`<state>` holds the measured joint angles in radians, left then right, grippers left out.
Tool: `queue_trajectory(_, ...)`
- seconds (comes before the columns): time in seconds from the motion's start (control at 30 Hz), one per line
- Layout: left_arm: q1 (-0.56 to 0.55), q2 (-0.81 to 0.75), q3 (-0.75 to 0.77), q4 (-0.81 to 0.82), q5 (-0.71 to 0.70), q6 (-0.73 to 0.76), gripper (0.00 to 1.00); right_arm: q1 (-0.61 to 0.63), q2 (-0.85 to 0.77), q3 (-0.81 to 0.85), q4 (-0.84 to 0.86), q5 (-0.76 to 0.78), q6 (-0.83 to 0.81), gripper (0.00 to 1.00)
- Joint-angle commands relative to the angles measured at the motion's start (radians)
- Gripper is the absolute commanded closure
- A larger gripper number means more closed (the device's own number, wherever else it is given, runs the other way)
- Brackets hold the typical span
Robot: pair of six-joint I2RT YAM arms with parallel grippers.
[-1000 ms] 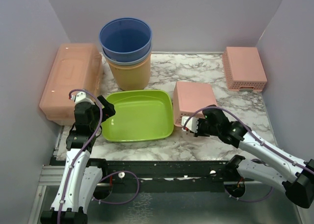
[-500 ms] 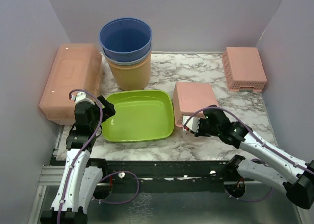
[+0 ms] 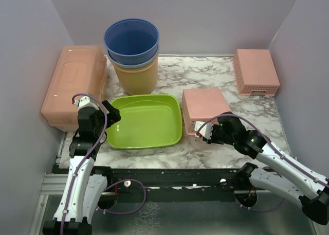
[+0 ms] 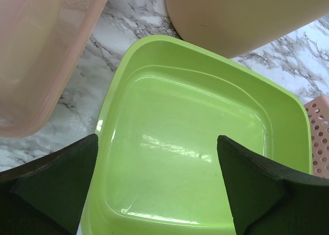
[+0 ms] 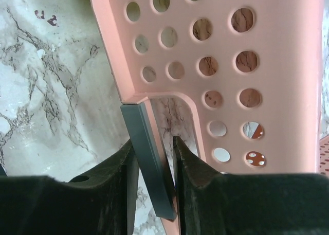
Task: Turn the large container upside down
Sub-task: Turn the container upside down at the center of the board, then move the container to the center of the board.
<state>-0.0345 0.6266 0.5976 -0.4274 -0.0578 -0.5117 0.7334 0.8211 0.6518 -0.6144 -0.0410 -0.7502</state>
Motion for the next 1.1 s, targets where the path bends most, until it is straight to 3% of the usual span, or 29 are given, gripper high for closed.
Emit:
queue_trajectory(0.0, 0.005, -0.003, -0.002, 0.02, 0.015, 0.013, 0.01, 0.004, -0.022, 0.0, -0.036, 0.028, 0.037, 0.62)
queue_trajectory(0.07, 0.005, -0.004, -0.003, 0.019, 0.015, 0.013, 0.01, 0.003, -0.022, 0.004, -0.049, 0.035, 0.059, 0.38)
queue_trajectory(0.33, 0.005, -0.004, -0.002, 0.02, 0.015, 0.011, 0.01, 0.003, -0.054, 0.018, -0.08, 0.046, 0.102, 0.36)
queue_trajectory(0.57, 0.005, -0.004, -0.003, 0.019, 0.015, 0.012, 0.01, 0.003, -0.172, 0.006, 0.055, 0.124, 0.092, 0.35)
queue_trajectory(0.73, 0.005, -0.004, -0.004, 0.02, 0.013, 0.011, 0.01, 0.004, -0.189, -0.013, 0.203, 0.27, 0.213, 0.2)
queue_trajectory(0.8, 0.005, -0.004, -0.004, 0.019, 0.013, 0.011, 0.01, 0.003, -0.166, -0.019, 0.256, 0.29, 0.358, 0.2)
queue_trajectory(0.93, 0.005, -0.001, -0.004, 0.021, 0.015, 0.01, 0.01, 0.004, -0.011, 0.023, 0.371, 0.403, 0.874, 0.2)
queue_trajectory(1.0, 0.006, -0.002, -0.004, 0.021, 0.015, 0.01, 0.01, 0.003, 0.114, 0.121, 0.283, 0.484, 1.162, 0.12)
queue_trajectory(1.07, 0.005, -0.004, -0.004, 0.021, 0.014, 0.01, 0.01, 0.003, 0.222, 0.217, 0.137, 0.583, 1.45, 0.11)
